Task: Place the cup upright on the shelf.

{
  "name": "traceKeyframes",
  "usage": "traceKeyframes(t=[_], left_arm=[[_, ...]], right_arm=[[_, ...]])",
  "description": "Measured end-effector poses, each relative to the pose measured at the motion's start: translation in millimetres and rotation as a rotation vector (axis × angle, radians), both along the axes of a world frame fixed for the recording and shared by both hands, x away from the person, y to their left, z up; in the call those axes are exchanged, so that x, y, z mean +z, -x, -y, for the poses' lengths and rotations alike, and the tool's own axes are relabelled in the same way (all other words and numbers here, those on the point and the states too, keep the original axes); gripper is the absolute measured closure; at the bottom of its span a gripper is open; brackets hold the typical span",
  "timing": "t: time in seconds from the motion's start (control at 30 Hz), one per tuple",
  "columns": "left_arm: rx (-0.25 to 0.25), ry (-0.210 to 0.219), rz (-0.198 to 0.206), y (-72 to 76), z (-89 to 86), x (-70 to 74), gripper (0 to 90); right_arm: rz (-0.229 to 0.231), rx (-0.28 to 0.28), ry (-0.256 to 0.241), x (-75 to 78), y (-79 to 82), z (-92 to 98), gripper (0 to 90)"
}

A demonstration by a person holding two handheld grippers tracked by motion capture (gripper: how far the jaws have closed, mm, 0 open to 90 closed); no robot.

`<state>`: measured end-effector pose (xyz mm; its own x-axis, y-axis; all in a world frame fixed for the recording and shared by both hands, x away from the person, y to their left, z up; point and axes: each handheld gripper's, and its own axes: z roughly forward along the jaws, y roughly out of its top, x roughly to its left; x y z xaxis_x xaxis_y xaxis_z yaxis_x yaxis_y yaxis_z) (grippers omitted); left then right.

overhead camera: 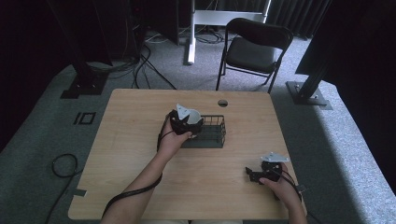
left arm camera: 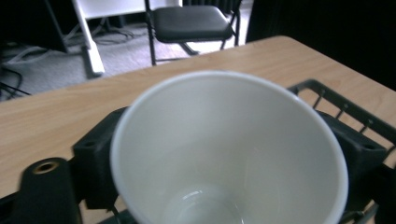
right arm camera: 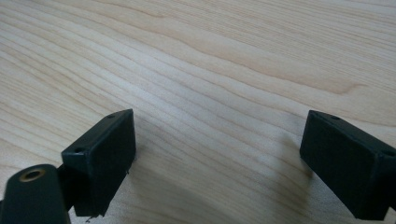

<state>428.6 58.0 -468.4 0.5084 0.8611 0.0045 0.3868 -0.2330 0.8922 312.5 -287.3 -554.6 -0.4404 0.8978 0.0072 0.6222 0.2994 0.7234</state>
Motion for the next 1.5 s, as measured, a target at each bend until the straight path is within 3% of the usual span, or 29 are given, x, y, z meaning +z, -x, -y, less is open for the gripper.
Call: traceKeyframes(t=[0.13,0.3,0.6,0.73,1.13,1.5], left_arm=[[-0.009,-0.026,0.007,0.7,-1.4,2.1,9.4],[-0.037,-0.034,-0.004,4.4,-4.4,5.2,9.3],[-0.049,0.009,-0.014,14.6,-14.4,14.8,9.0],[-0.048,0.016,0.007,20.5,-18.9,20.7,9.0],[-0.068,0.002,0.012,36.2,-32.5,24.0,9.0],[-0.055,0.008,0.025,47.9,-50.0,22.7,9.0]], right_arm=[[0.000,0.000,0.000,0.0,0.0,0.0,10.1],[0.000,0.000,0.000,0.0,0.0,0.0,10.1],[0.000,0.000,0.000,0.1,0.0,-0.1,10.1],[0.000,0.000,0.000,0.0,0.0,-0.1,10.1],[0.000,0.000,0.001,0.1,0.0,-0.1,10.1],[0.000,-0.001,0.000,0.0,0.0,-0.1,10.1]])
